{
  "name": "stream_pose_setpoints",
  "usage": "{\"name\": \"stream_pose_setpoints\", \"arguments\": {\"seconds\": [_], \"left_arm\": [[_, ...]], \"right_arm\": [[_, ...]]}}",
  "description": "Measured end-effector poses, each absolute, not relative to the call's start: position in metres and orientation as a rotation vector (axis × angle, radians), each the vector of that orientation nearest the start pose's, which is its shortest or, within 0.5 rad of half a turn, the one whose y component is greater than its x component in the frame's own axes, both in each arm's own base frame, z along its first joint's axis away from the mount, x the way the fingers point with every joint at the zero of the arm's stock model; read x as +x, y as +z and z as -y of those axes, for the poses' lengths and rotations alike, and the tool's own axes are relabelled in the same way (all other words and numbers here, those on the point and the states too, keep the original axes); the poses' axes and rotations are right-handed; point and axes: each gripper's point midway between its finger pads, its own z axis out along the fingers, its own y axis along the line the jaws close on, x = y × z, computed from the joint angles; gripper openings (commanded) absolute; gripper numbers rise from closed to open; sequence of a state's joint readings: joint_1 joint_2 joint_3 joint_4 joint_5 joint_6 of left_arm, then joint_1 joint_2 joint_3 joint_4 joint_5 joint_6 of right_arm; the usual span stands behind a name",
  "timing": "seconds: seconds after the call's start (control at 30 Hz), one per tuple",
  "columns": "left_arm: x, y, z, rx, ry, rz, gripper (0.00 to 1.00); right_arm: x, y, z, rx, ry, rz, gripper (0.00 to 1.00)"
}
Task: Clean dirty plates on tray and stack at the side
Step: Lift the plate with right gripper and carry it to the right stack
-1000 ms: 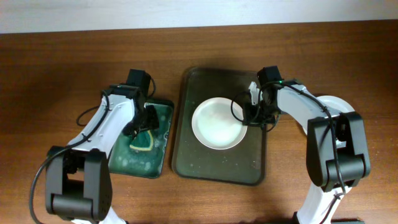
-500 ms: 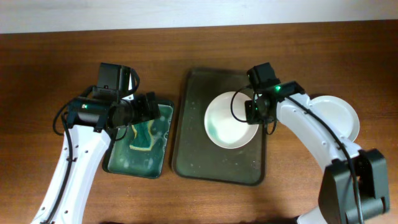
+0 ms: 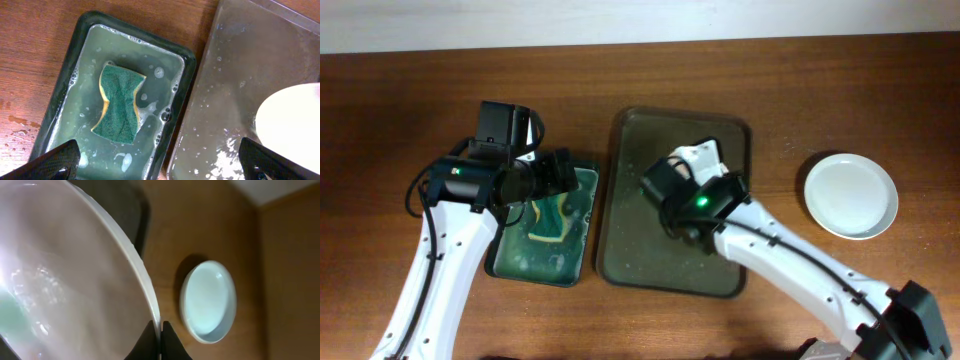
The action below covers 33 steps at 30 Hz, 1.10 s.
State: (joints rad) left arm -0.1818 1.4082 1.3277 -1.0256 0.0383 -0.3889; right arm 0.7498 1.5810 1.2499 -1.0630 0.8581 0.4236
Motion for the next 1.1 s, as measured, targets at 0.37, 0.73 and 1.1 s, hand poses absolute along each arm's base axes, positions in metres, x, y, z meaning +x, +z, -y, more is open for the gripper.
{"name": "stream_pose_setpoints", "arguments": {"seconds": [0.37,0.73,1.1], "left_arm": [[0.33,0.194,0.067,-0.267,-0.229,-2.684,1.0],[0.33,0.194,0.067,-0.267,-0.229,-2.684,0.99],[0.33,0.194,0.067,-0.267,-0.229,-2.684,0.99]], "right_arm": [[0.3,0.221,-0.152,-0.43,-0.978,-2.021,0.04],[0.3,0.225,-0.15,-0.429,-1.003,-1.996,0.04],[0.3,0.225,-0.15,-0.429,-1.003,-1.996,0.04]]}}
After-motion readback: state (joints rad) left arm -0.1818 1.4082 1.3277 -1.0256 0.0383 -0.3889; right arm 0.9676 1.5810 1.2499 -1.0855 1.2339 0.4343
